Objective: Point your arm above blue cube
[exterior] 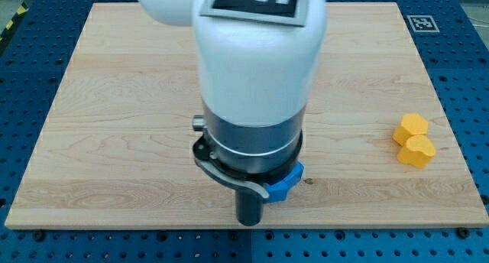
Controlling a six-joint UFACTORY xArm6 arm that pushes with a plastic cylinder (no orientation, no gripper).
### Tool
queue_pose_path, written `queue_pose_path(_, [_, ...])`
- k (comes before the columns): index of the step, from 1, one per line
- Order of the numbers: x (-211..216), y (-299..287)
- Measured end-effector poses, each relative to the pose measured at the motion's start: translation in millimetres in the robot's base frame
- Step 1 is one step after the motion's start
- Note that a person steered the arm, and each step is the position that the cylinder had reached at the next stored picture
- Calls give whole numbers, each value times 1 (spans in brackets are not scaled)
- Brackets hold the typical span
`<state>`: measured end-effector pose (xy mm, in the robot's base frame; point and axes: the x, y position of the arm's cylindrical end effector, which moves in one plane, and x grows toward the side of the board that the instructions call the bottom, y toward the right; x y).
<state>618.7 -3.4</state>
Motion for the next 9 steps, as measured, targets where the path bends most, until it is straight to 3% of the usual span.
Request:
queue_pose_path(3, [-12, -14])
queue_pose_path(4, [-27, -75])
queue_pose_path(6, [-91, -93])
queue_pose_path(8, [-119, 8])
queue_pose_path(9, [-107, 64])
